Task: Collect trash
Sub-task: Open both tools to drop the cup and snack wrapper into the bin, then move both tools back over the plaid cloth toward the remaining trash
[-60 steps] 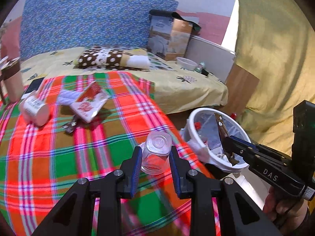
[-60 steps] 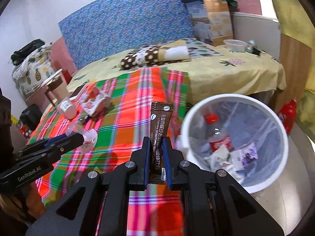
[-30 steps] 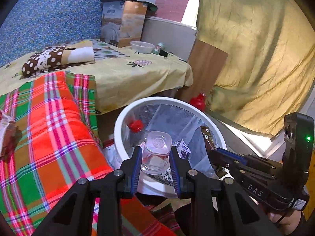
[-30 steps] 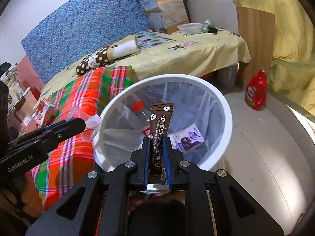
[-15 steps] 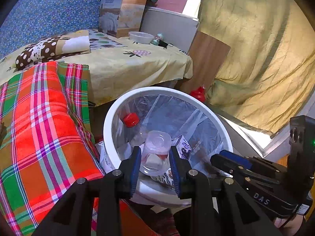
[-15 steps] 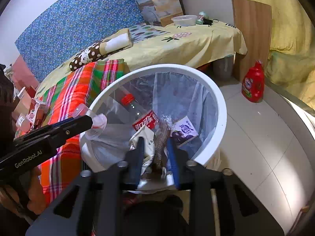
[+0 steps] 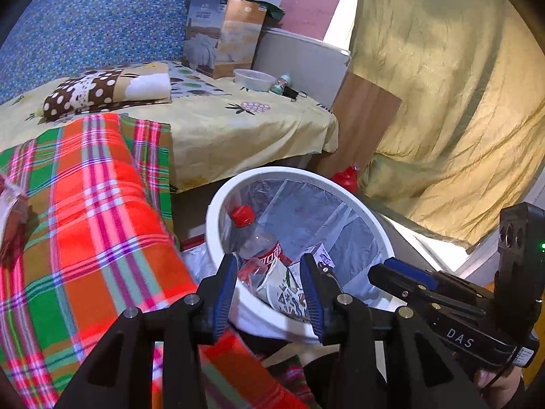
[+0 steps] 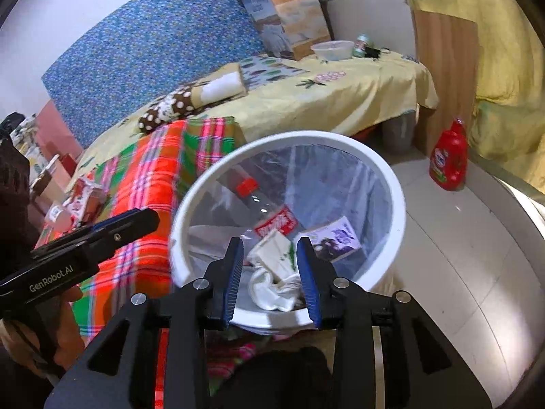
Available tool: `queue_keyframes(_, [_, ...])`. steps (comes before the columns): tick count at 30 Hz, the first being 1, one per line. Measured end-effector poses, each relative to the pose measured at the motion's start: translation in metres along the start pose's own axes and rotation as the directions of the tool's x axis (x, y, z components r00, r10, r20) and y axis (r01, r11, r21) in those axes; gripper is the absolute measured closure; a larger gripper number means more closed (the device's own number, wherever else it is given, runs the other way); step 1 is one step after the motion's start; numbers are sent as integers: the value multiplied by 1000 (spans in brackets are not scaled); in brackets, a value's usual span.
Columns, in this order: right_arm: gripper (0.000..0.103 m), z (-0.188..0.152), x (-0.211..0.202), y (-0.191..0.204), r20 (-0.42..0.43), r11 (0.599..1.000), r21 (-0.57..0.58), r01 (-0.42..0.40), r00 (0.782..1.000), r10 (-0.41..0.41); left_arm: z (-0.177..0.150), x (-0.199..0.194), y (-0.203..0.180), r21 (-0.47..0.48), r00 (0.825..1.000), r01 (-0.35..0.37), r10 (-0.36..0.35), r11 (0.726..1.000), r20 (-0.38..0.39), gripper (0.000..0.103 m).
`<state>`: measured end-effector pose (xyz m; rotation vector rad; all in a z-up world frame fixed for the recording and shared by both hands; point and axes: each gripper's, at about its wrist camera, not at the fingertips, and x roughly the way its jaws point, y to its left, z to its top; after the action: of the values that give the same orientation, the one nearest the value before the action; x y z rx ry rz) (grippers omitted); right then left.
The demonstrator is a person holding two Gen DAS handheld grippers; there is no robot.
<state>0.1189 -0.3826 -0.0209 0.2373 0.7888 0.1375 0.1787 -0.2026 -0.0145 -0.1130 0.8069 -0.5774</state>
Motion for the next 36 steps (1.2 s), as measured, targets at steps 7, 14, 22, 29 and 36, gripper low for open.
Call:
queue_keyframes(7, [68,-1,-5,29,15,996,-49,-68,997,69,-14,-37,18,-40,999,-27,29,999,34,65])
queue_keyframes(14, [68,-4,-4,62,-3,988,-105,-115,993,115,-28,-72,40,-81,996,-55,61,995,72,65])
queue_keyframes(22, [67,-8,0,88,-33,978,-107,-180,984,177,-42,-104,64,-126,985,-123,137,984,105,65])
queue_keyframes(29, [53,-11,2,113,-67,964,-135,-228,973,220,-58,-131,91,-187,968,-195,219,963,119,65])
queue_keyframes(36, [53,-10,4,144,-92,945,-175,-277,960,265,-68,-155,115,-234,950,-255,288,938,123,65])
